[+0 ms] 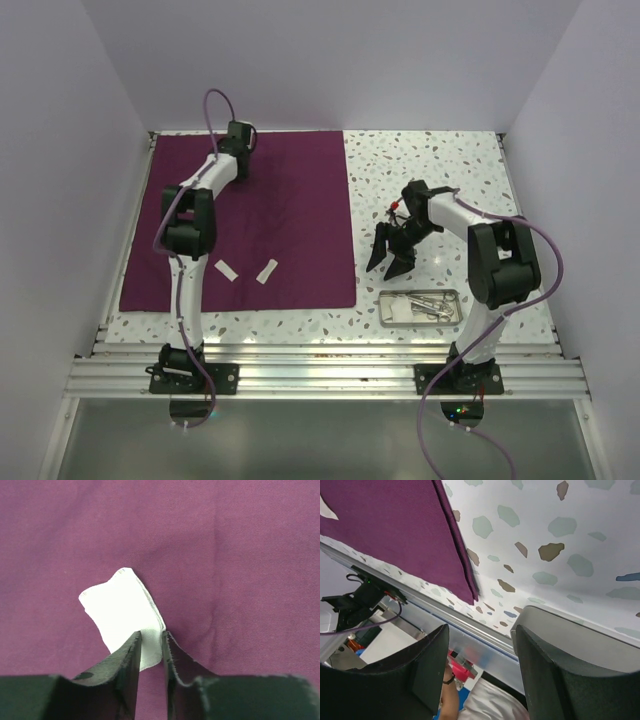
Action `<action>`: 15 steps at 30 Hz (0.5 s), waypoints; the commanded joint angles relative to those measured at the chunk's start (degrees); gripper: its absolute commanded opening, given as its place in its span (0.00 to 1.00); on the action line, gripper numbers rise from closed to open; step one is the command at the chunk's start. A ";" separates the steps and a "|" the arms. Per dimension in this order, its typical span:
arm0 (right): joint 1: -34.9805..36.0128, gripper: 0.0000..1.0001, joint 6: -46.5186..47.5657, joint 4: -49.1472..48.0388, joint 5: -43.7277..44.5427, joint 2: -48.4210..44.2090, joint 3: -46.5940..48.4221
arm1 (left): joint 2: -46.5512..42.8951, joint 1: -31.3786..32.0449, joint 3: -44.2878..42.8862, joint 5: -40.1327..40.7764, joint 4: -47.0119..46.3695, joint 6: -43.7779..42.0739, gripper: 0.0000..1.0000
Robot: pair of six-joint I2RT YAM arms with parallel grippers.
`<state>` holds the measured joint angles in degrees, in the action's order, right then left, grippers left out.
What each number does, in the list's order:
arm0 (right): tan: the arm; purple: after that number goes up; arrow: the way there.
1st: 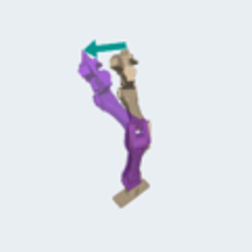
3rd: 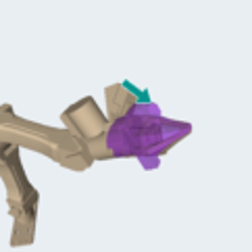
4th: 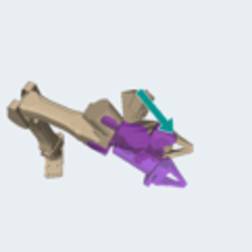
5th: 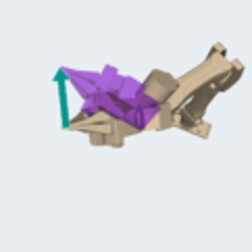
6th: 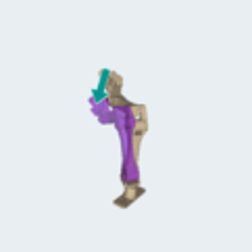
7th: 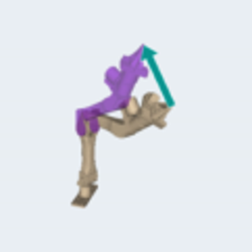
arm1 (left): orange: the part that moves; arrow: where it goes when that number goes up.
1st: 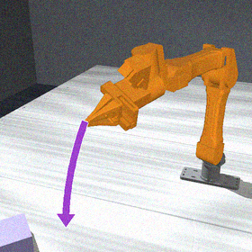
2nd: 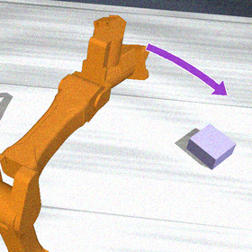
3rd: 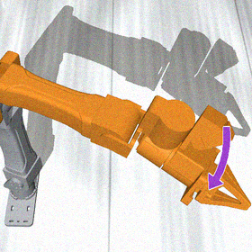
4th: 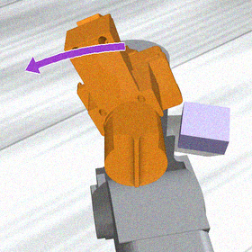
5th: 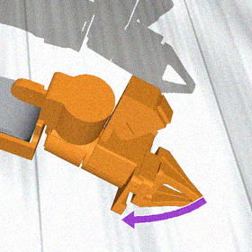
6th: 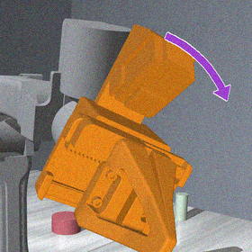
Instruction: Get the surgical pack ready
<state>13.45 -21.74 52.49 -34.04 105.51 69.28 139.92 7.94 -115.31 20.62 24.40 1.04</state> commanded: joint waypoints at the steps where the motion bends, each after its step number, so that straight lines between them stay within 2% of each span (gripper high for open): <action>1: 0.08 0.60 1.08 0.86 -1.38 0.13 2.09 | 1.76 0.40 -1.59 -0.85 -1.38 0.72 0.24; 3: 0.08 0.60 1.17 1.04 -1.29 0.22 2.18 | 1.94 0.40 -1.76 -0.93 -1.46 0.63 0.22; 10: 0.08 0.60 1.35 1.74 -0.06 -0.04 2.97 | 1.76 0.32 -2.73 -0.41 -1.11 0.63 0.00; 15: 0.43 0.60 1.17 1.39 0.12 -1.01 3.76 | -0.96 0.23 -2.91 0.29 0.03 1.33 0.00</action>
<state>13.45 -21.41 53.28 -33.98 105.69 70.78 140.62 8.27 -116.16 20.38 24.47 1.10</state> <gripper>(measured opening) 0.597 0.009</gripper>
